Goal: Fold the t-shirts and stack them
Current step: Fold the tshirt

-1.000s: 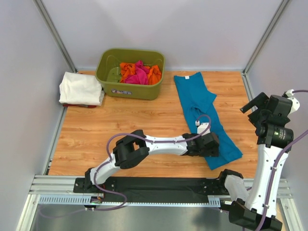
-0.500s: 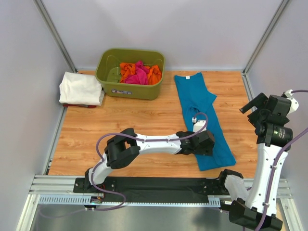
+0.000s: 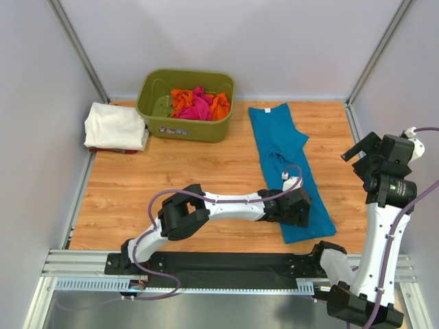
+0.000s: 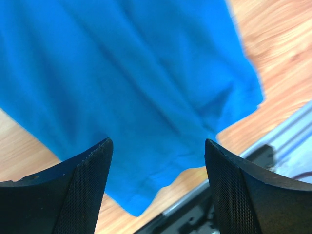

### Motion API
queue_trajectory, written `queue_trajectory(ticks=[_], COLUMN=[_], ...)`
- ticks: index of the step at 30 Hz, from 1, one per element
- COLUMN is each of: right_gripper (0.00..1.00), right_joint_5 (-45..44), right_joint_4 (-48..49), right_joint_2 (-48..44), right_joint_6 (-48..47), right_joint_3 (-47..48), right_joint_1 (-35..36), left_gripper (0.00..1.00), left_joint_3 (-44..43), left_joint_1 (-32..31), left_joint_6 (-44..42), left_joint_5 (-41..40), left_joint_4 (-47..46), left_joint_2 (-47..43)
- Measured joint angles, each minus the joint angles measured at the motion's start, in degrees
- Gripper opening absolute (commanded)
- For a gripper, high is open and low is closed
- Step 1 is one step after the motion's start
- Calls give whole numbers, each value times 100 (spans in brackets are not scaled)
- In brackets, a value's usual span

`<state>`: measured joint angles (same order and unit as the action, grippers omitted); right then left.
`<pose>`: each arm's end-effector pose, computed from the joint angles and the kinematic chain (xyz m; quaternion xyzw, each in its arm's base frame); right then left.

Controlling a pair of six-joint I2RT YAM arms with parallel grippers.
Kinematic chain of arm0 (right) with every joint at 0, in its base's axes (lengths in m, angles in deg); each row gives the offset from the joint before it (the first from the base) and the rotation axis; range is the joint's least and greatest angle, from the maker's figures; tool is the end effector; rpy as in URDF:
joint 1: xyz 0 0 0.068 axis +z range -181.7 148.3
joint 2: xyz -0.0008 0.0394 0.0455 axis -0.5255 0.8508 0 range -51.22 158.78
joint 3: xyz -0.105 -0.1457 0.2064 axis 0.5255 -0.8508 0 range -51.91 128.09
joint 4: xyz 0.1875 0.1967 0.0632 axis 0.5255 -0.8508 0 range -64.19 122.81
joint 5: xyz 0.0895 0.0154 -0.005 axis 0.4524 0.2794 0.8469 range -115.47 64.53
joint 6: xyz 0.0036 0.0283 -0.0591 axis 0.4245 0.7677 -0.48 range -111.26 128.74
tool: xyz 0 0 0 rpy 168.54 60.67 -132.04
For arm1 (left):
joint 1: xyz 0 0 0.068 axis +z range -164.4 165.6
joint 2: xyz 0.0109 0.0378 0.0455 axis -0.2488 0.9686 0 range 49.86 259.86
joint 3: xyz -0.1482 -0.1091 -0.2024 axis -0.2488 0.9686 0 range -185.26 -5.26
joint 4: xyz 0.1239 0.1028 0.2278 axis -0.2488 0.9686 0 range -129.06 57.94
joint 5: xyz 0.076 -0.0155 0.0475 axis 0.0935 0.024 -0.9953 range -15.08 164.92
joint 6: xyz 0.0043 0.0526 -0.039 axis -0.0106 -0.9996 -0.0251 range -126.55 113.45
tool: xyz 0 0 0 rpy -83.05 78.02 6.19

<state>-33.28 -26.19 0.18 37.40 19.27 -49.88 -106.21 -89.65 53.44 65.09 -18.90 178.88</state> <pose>0.1684 -0.0626 0.3870 0.3851 0.8155 -0.0222 0.4316 0.1437 -0.5110 0.1550 0.0933 0.9267 -0.2980 0.2093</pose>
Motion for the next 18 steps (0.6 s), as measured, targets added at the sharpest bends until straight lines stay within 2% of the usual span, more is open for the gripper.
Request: queue_trajectory(ticks=[11,18], right_gripper=[100,100], right_joint_5=[-17,35], right_joint_4=[15,26], right_joint_2=[-2,4], right_joint_6=[-46,-42], right_joint_3=[-92,-249], right_joint_1=[0,0], left_gripper=[81,80], left_joint_3=[542,1554], left_joint_1=[61,142], left_joint_6=[275,481], left_joint_5=[131,162], left_joint_4=[-142,-55], left_joint_2=[-184,-894])
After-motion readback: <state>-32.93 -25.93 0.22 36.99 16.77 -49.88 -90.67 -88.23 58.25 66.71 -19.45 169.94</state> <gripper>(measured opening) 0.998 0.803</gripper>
